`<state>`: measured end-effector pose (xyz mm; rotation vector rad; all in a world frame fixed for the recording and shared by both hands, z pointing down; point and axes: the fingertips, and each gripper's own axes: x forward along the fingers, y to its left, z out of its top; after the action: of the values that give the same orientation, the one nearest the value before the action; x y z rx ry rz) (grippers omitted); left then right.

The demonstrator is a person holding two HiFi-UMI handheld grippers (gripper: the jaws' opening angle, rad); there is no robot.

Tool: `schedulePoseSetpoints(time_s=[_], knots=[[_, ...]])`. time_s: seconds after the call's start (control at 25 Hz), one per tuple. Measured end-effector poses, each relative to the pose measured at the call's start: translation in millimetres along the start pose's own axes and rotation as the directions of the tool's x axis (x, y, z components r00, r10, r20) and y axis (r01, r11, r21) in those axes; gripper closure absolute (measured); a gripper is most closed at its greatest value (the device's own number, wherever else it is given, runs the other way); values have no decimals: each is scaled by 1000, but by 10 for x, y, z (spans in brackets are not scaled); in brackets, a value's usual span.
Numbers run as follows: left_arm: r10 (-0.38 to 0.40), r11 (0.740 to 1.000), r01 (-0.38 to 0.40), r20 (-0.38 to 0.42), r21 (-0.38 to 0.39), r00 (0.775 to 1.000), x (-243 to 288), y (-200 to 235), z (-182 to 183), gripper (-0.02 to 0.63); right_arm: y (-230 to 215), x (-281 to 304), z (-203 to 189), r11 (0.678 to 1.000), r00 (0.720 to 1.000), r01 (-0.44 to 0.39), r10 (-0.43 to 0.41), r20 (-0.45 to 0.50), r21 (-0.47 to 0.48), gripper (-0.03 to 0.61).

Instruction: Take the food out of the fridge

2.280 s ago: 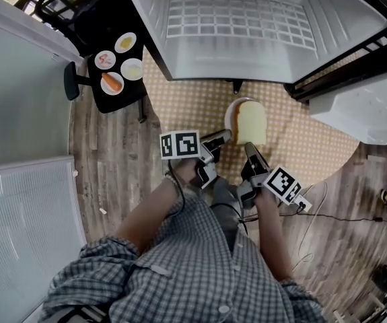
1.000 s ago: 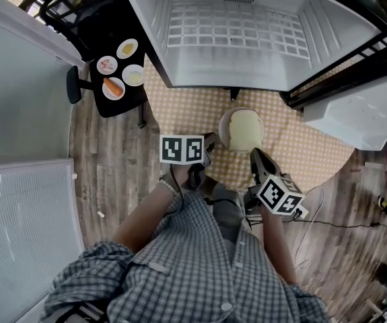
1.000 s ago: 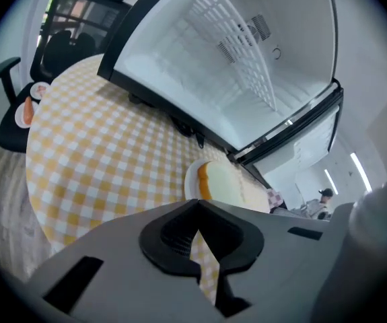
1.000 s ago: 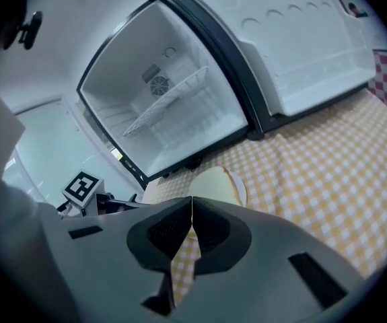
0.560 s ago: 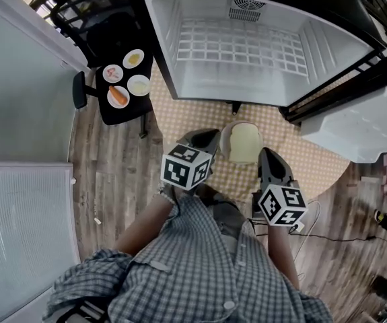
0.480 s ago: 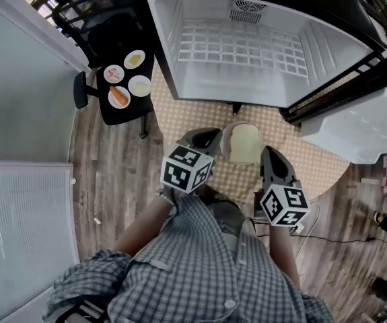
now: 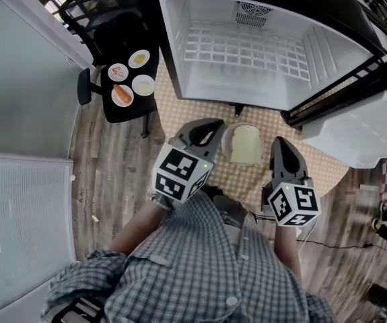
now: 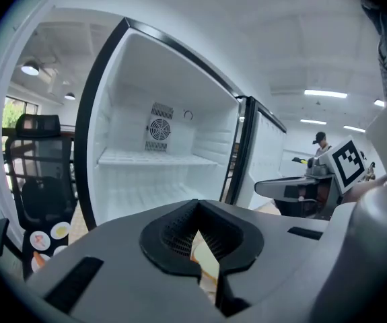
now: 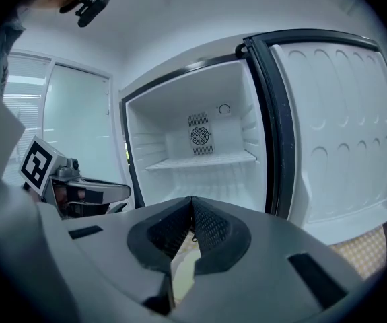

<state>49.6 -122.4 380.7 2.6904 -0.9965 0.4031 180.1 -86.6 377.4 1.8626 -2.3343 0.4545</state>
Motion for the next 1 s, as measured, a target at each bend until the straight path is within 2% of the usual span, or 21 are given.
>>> schedulePoseSetpoints(time_s=[0.16,0.44,0.64,1.0], knots=[[5,1000,-6,25,19,1000,-38,-37,94,609,22,34,106,1000,1000,-17,18,19,-23,569],[14,1000,-14,26,-9,1000,-68,-37,77,609,32,43,144,999,999,-33,34,25,-36,569],[27,1000,-28,26,13,999,-83,-29,101,609,31,24,147,999,999,-33,33,26,-30,569],[-19,999,19,8,26,1000,-51,-137,70,609,26,-22,148,999,999,-28,29,25,-30,569]])
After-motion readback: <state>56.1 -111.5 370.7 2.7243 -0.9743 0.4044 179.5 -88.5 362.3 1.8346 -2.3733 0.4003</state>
